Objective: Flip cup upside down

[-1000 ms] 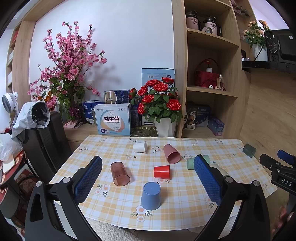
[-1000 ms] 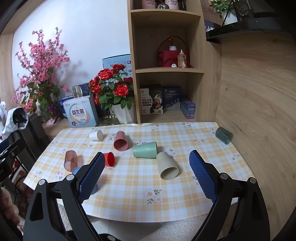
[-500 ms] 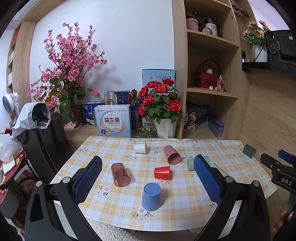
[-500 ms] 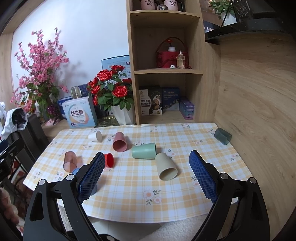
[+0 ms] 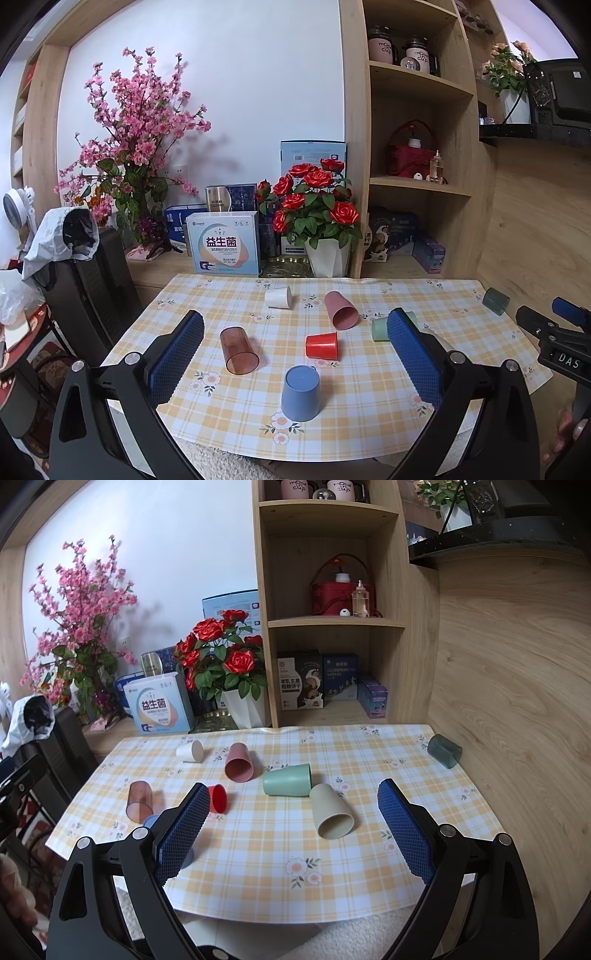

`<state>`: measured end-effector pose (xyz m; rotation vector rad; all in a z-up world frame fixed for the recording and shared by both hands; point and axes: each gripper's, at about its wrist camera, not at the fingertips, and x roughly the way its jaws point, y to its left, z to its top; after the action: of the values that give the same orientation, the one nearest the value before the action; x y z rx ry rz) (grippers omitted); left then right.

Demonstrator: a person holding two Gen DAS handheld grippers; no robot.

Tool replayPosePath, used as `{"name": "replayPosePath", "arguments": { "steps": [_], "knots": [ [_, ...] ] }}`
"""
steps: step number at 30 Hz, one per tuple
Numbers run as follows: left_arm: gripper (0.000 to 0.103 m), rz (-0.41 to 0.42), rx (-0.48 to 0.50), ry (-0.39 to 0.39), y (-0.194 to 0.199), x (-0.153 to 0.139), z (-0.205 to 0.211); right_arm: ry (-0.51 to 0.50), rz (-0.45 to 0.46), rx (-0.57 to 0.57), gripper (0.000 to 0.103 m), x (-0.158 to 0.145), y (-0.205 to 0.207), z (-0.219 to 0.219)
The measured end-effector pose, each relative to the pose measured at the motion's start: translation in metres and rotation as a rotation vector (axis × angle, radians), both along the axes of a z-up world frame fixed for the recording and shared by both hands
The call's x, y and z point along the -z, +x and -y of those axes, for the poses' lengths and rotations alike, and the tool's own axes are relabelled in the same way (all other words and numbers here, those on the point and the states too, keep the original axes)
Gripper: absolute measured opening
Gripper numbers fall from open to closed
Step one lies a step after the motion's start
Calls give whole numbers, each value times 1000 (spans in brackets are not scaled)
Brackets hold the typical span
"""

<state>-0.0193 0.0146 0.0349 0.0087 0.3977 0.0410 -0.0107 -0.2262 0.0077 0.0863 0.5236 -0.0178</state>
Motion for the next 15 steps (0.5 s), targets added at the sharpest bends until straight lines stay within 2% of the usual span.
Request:
{"name": "replayPosePath", "arguments": {
  "steps": [9,15],
  "knots": [
    [97,16,28,-8,-2,0,3,-3,-7,-1,89,1,1,0],
    [97,4,10,-3,-1,1,2,-4,-13,-2,89,2,1,0]
  ]
}}
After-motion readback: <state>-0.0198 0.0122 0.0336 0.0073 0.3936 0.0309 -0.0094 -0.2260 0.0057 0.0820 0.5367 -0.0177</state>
